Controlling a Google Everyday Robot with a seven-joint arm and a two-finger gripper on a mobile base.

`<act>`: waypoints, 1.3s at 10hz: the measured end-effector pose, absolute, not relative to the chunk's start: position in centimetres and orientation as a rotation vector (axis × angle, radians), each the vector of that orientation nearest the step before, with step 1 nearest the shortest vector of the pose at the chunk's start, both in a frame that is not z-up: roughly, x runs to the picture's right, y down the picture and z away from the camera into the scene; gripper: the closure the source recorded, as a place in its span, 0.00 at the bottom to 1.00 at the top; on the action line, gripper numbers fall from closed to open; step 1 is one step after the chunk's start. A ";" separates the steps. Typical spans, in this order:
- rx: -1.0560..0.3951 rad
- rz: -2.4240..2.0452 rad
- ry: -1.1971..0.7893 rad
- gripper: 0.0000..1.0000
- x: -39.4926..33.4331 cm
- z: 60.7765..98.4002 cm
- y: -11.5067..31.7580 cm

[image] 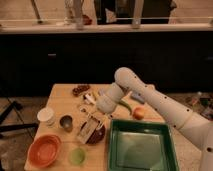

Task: Place eraser in plastic cup

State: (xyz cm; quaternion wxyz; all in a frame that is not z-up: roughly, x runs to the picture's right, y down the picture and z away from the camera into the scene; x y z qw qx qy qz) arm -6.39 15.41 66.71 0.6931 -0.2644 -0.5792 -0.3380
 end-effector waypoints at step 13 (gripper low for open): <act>-0.599 -0.877 -1.365 0.85 -8.9 62.1 16.4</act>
